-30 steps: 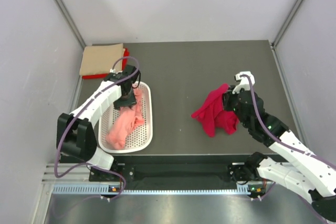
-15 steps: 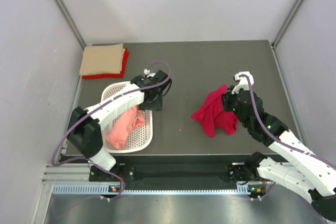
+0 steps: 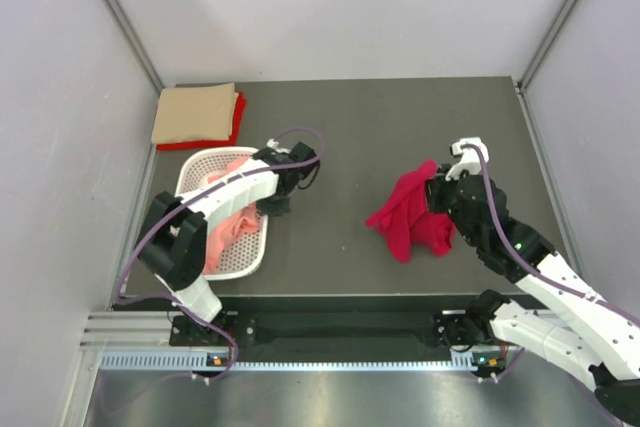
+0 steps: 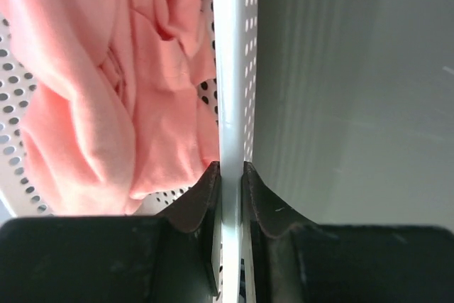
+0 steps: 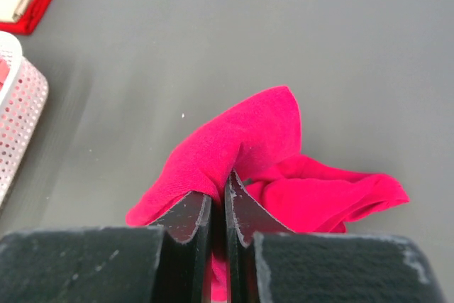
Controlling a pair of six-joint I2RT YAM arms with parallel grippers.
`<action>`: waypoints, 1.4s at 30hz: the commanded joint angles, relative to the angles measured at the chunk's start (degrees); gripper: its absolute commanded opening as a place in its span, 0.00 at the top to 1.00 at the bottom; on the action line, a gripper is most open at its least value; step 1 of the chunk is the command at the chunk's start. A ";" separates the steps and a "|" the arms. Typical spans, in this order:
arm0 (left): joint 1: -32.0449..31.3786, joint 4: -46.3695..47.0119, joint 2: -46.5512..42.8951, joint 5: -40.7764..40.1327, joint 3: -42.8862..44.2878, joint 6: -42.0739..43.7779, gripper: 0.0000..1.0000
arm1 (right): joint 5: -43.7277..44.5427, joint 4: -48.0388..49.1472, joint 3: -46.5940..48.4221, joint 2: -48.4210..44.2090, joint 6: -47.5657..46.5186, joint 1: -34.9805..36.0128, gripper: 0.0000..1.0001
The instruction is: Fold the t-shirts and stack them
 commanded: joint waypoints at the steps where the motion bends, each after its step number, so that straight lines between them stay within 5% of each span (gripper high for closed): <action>1: 7.43 0.56 -5.86 -4.50 -2.08 5.45 1.00 | -0.08 1.94 0.49 -2.18 -0.02 -0.66 1.00; 5: 14.30 3.73 -11.40 -0.73 -7.79 7.45 1.00 | 0.44 0.62 0.31 -3.50 -0.99 -0.66 1.00; 9: 14.84 5.49 -14.39 -7.46 -11.05 14.41 1.00 | 1.15 0.62 -0.21 -5.61 -1.43 -0.66 1.00; 13: 15.63 8.22 -17.11 -3.97 -12.72 18.02 1.00 | -0.34 0.36 0.57 -5.17 -1.08 -0.66 1.00; 26: 17.48 7.96 -13.34 -5.46 -11.23 23.74 0.99 | -3.68 -0.61 1.98 -2.28 0.50 -0.66 1.00; 32: 19.67 6.03 -10.27 -5.28 -10.53 21.37 0.72 | -5.17 -1.14 3.04 -0.08 0.15 -0.66 1.00; 33: 19.85 5.59 -10.09 -5.46 -10.09 21.10 0.62 | -5.61 -1.14 3.12 0.45 0.15 -0.66 0.99; 34: 19.85 4.98 -10.00 -5.81 -9.74 19.97 0.35 | -6.23 -1.23 3.39 1.58 0.50 -0.66 0.99; 35: 19.94 4.36 -10.18 -6.25 -9.21 19.70 0.30 | -8.41 -1.05 3.56 2.29 0.85 -0.66 0.99; 42: 19.85 2.23 -13.77 -1.97 3.94 17.14 0.28 | -23.81 0.19 5.84 12.75 2.35 -0.48 0.83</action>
